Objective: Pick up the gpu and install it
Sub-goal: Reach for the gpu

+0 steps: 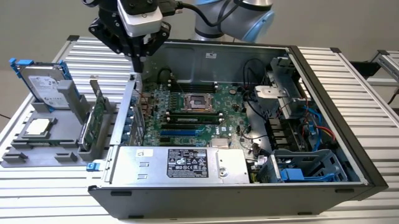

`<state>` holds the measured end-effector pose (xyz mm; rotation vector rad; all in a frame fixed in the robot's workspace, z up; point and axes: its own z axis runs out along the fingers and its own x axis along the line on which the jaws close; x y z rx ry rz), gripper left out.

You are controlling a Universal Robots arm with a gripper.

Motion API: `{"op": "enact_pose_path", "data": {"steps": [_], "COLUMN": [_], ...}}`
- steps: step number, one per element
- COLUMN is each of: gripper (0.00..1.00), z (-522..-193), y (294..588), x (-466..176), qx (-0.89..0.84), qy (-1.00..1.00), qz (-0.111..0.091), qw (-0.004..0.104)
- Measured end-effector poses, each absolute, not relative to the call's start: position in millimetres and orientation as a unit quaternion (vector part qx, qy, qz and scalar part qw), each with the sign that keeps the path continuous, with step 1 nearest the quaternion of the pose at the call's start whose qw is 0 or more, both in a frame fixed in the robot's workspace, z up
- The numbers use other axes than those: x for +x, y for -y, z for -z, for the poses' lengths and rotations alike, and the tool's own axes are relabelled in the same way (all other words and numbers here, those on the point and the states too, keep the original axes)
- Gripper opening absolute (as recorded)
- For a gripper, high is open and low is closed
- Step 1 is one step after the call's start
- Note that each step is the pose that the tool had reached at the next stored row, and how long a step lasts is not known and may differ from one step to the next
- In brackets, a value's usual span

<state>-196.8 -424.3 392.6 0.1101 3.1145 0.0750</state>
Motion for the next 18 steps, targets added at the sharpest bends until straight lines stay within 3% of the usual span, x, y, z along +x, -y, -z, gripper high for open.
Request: {"op": "enact_pose_path", "data": {"steps": [18], "gripper": [0.00], "z": [-392.6], "y": [427.9], "x": [-206.8], "qx": [0.035], "qy": [-0.999], "qz": [-0.024], "qw": [0.012]}}
